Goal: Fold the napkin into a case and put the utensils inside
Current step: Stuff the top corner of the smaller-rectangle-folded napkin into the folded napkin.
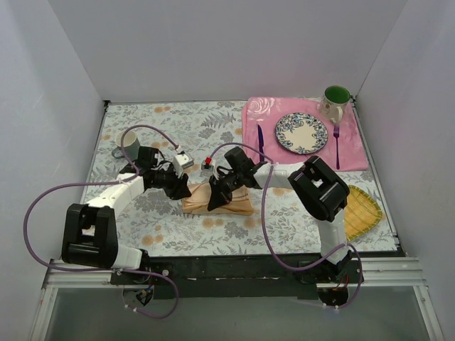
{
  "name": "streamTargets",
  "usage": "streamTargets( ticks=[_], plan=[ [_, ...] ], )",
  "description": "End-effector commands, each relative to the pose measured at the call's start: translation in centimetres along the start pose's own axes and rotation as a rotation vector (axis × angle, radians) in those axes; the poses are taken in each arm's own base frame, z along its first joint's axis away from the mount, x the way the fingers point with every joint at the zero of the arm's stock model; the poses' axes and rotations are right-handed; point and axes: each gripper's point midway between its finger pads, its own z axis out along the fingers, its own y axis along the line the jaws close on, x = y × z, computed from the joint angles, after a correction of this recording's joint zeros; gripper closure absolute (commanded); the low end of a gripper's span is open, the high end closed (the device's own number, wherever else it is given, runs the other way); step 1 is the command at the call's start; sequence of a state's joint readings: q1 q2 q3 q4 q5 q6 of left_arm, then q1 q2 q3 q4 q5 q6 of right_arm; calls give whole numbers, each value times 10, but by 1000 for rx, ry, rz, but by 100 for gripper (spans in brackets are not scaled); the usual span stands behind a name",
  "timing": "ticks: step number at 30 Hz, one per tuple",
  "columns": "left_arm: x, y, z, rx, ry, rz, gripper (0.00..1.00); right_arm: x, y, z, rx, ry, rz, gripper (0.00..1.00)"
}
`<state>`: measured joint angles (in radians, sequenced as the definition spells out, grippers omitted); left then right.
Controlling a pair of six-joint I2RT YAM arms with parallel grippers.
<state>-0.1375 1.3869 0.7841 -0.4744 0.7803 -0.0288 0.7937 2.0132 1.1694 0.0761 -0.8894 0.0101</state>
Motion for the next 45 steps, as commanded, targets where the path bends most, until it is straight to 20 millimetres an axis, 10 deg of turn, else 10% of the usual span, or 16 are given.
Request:
streamTargets(
  ticks=[1,30,45],
  plan=[
    [16,2,11,-21,57,68,68,-16,4,-4,-37,-29,65,99],
    [42,12,20,-62,110,55,74,13,-25,-23,63,-18,725,99],
    [-26,-28,-21,88,-103,-15,46,2,-28,-26,62,-31,757,99]
  ],
)
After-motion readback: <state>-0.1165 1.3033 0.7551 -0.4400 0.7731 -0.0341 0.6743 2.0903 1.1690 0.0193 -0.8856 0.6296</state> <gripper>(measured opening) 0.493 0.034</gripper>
